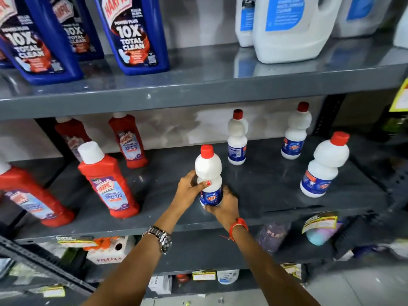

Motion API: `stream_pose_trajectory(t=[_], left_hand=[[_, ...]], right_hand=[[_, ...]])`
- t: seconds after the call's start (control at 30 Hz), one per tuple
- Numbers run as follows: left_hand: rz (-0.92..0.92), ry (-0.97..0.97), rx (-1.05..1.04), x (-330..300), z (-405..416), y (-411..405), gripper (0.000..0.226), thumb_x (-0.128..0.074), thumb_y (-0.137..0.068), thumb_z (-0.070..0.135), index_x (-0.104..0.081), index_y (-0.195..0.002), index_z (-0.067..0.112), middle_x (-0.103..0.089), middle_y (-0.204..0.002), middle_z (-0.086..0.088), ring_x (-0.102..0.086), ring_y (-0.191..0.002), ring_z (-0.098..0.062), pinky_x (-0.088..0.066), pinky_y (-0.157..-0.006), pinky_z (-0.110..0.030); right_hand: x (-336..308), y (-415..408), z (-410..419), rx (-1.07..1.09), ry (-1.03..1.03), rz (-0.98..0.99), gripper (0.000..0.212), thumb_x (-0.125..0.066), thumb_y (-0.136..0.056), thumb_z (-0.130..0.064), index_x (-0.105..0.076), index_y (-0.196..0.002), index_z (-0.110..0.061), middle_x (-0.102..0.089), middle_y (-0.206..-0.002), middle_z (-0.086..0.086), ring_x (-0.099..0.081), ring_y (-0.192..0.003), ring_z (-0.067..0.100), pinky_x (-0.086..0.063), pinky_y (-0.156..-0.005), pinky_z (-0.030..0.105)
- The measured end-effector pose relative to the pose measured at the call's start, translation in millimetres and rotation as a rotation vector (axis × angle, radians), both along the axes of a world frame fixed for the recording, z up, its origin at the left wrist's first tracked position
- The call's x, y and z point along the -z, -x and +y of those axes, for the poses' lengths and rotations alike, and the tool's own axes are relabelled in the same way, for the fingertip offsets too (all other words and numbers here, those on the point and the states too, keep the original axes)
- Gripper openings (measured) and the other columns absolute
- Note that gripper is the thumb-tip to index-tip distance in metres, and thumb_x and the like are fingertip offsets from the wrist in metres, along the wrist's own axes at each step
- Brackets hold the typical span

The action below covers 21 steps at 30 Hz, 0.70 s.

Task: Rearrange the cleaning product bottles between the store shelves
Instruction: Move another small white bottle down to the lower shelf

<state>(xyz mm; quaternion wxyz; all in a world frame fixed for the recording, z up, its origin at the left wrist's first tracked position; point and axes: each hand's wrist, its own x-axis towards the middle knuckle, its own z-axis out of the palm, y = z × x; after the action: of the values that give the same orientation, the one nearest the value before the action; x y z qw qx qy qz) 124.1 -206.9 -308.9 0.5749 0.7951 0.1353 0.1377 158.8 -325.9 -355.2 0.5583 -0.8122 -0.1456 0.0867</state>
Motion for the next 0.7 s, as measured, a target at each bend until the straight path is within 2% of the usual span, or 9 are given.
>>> stream_pose_trajectory(t=[0.1, 0.2, 0.5, 0.6, 0.67, 0.7], left_hand=[[0.004, 0.014, 0.059, -1, -27, -20, 0.048, -0.064, -0.078, 0.008, -0.048, -0.123, 0.001, -0.058, -0.124, -0.021, -0.057, -0.111, -0.032, -0.051, -0.093, -0.049], [0.012, 0.014, 0.099, -3, -55, -38, 0.048, -0.065, -0.078, 0.010, -0.048, -0.123, 0.002, -0.058, -0.123, -0.021, -0.057, -0.111, -0.034, -0.051, -0.092, -0.051], [-0.030, 0.027, 0.133, 2, -90, -59, 0.046, -0.064, -0.078, 0.008, -0.049, -0.122, 0.001, -0.059, -0.122, -0.022, -0.058, -0.110, -0.034, -0.050, -0.094, -0.050], [-0.041, 0.037, 0.129, 3, -93, -54, 0.043, -0.061, -0.081, 0.007, -0.048, -0.122, -0.001, -0.058, -0.124, -0.022, -0.055, -0.114, -0.036, -0.049, -0.094, -0.043], [-0.061, 0.022, 0.116, 0, -97, -46, 0.046, -0.059, -0.083, 0.011, -0.045, -0.125, 0.002, -0.056, -0.127, -0.016, -0.054, -0.117, -0.029, -0.049, -0.092, -0.029], [-0.090, 0.016, 0.101, -4, -100, -41, 0.049, -0.059, -0.083, 0.012, -0.042, -0.129, 0.005, -0.054, -0.128, -0.008, -0.052, -0.117, -0.021, -0.047, -0.091, -0.017]], right_hand=[[-2, -13, -25, 0.072, 0.025, 0.011, 0.066, -0.082, -0.060, -0.009, -0.049, -0.118, -0.006, -0.063, -0.120, 0.015, -0.060, -0.109, 0.030, -0.050, -0.097, 0.041], [-4, -26, -52, 0.130, 0.054, 0.016, 0.065, -0.080, -0.063, -0.009, -0.048, -0.120, -0.005, -0.062, -0.121, 0.015, -0.059, -0.111, 0.031, -0.048, -0.097, 0.038], [-7, -45, -90, 0.134, 0.131, 0.058, 0.066, -0.078, -0.067, -0.017, -0.046, -0.123, -0.009, -0.062, -0.123, 0.012, -0.059, -0.111, 0.028, -0.047, -0.095, 0.033], [-7, -44, -91, 0.116, 0.133, 0.042, 0.064, -0.078, -0.067, -0.014, -0.047, -0.122, -0.007, -0.061, -0.124, 0.013, -0.058, -0.113, 0.030, -0.047, -0.097, 0.034], [-8, -43, -93, 0.119, 0.120, -0.009, 0.065, -0.078, -0.066, -0.012, -0.047, -0.122, -0.005, -0.061, -0.124, 0.014, -0.058, -0.114, 0.030, -0.045, -0.094, 0.030], [-10, -42, -96, 0.135, 0.104, -0.046, 0.066, -0.078, -0.066, -0.011, -0.046, -0.124, -0.004, -0.061, -0.124, 0.015, -0.057, -0.115, 0.030, -0.044, -0.092, 0.027]])
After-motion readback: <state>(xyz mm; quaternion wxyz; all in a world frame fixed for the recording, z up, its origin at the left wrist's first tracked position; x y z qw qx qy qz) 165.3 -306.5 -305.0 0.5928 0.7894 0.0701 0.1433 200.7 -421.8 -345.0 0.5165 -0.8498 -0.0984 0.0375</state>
